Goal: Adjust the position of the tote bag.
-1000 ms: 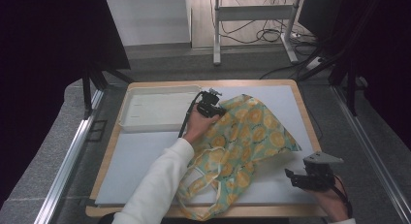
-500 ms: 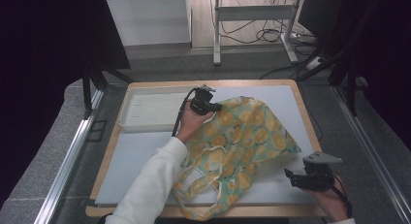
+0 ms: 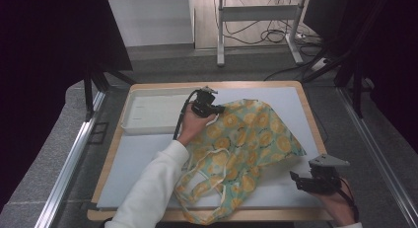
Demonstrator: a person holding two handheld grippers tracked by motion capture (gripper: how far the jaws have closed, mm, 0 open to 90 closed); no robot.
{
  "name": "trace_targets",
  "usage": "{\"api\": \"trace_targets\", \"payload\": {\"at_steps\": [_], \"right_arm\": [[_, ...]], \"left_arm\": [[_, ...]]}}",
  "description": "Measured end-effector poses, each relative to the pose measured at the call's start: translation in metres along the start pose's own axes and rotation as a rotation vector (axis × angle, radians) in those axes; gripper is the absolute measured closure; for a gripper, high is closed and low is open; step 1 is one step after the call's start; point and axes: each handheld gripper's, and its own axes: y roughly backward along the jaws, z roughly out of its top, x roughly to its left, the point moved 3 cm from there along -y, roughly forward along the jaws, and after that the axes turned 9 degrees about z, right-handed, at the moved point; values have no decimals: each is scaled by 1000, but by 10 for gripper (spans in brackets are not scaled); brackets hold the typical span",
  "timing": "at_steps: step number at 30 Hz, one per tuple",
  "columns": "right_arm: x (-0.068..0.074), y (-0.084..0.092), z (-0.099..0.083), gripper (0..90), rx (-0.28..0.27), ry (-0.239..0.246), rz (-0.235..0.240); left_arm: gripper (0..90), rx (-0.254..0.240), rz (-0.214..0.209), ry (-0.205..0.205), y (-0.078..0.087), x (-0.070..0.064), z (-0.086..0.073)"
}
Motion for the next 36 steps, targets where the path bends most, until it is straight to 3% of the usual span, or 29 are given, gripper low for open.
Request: {"api": "trace_targets", "payload": {"at_steps": [12, 17, 23, 26, 33, 36], "right_arm": [[4, 29, 13, 231, -35, 7, -31], [3, 33, 22, 232, -30, 17, -35], [1, 24, 31, 232, 2, 21, -20], [-5, 11, 36, 231, 57, 30, -19], [-13, -8, 46, 246, 110, 46, -29], [-16, -17, 51, 327, 126, 57, -44]], "left_arm": [[896, 1, -12, 2, -2, 0, -3], [895, 2, -13, -5, -1, 0, -3], [895, -2, -12, -6, 0, -3, -3], [895, 2, -9, -8, 1, -3, -3], [895, 3, -10, -8, 0, -4, -3], [895, 4, -11, -6, -1, -5, -3]]}}
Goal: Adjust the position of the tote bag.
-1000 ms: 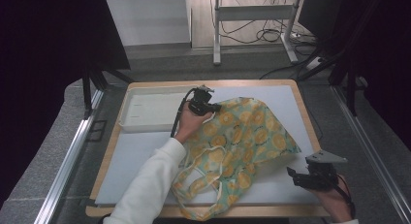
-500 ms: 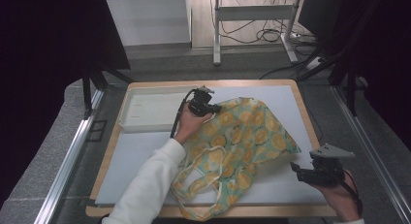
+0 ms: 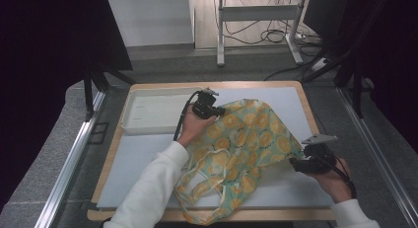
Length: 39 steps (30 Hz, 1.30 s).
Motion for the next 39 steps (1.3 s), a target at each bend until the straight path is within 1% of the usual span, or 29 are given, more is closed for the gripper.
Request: {"api": "trace_targets", "payload": {"at_steps": [1, 3, 5, 6, 7, 8, 9, 10, 11, 18, 21, 22, 23, 25, 27, 35, 36, 38, 39], "right_arm": [[-1, -2, 1, 367, 3, 2, 3], [-2, -6, 4, 456, 9, 5, 24], [-3, -9, 6, 587, 10, 4, 36], [-4, -11, 8, 660, 12, 1, 55], [-5, -12, 9, 715, 11, -7, 70], [-6, -14, 11, 769, 9, -12, 76], [-7, -14, 12, 810, 8, -11, 76], [-7, -14, 12, 810, 8, -11, 76], [-8, -16, 14, 867, 6, -9, 76], [-12, -16, 17, 886, 2, -11, 76], [-14, -15, 16, 886, 0, -14, 77], [-15, -15, 16, 887, -3, -19, 77], [-15, -15, 16, 887, -3, -19, 77], [-17, -14, 17, 887, -6, -22, 78], [-18, -14, 18, 888, -9, -26, 82], [-23, -14, 24, 888, -13, -27, 74], [-24, -14, 25, 889, -14, -30, 74], [-25, -14, 26, 889, -16, -30, 75], [-27, -14, 28, 888, -14, -32, 77]], "left_arm": [[895, 1, -1, -1, 0, 0, 0], [895, 0, -4, -2, 0, 0, 0], [895, 0, -5, -2, 0, 0, -1], [895, 0, -6, -2, 0, 0, -1], [896, 0, -6, -2, 0, 0, -1], [896, 0, -7, -1, 1, 1, -1], [896, 0, -7, 0, 1, 1, -1], [896, 0, -7, 0, 1, 1, -1], [895, 0, -10, -1, 2, 1, -2], [896, -3, -20, 11, 4, 4, -5], [897, -2, -24, 11, 5, 4, -6], [897, 3, -25, 5, 5, 5, -6], [897, -2, -28, 12, 6, 4, -6], [897, 1, -29, 1, 8, 5, -6], [897, -3, -34, 9, 9, 5, -7], [898, -4, -44, -2, 17, 4, -10], [898, -2, -48, -11, 19, 5, -11], [899, -5, -52, -5, 20, 4, -11], [899, -2, -53, -13, 21, 4, -11]]}}
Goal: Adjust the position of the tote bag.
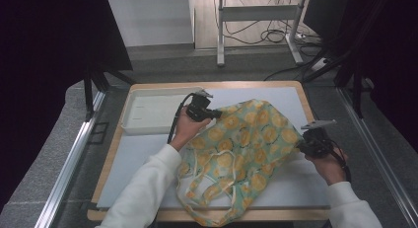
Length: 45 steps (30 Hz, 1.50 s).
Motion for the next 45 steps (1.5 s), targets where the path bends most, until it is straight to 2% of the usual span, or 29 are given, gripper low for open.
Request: {"api": "trace_targets", "payload": {"at_steps": [11, 23, 32, 39, 45], "right_arm": [[-15, -3, 11, 889, -8, -15, -7], [-32, -8, 35, 888, 1, 13, -30], [-45, -13, 51, 889, -22, 19, -21], [-52, -23, 62, 889, -45, 19, -15], [-54, -34, 66, 889, -37, 19, -17]], "left_arm": [[900, -14, -23, -8, 14, -8, -9], [900, -22, -48, -25, 30, -20, -23], [900, -31, -64, -29, 39, -29, -34], [900, -54, -77, -26, 47, -36, -38], [900, -58, -73, -14, 49, -32, -42]]}}
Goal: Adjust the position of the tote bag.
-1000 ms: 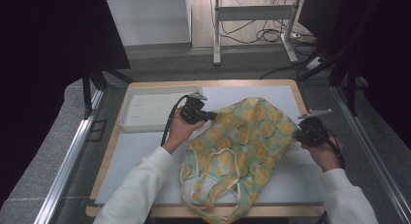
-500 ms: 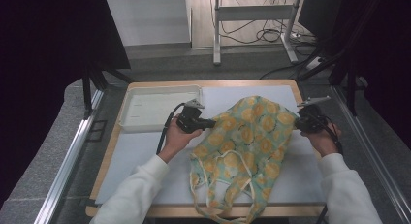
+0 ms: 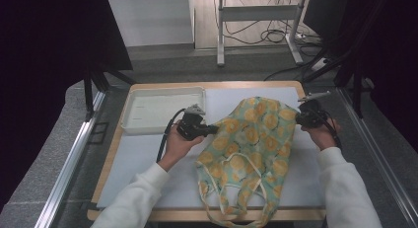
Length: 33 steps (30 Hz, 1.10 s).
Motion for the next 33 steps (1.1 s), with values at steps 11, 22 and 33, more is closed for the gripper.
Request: {"api": "trace_targets", "payload": {"at_steps": [11, 22, 33], "right_arm": [[-8, -14, -14, 887, 44, -29, -6], [-7, -9, -19, 640, 37, -48, -4], [-1, 18, -34, 423, 10, -58, -2]], "left_arm": [[900, -1, 4, 24, -5, 8, -5], [877, 0, 21, 35, -9, 14, -7], [558, -37, 70, 28, -3, 16, -8]]}}
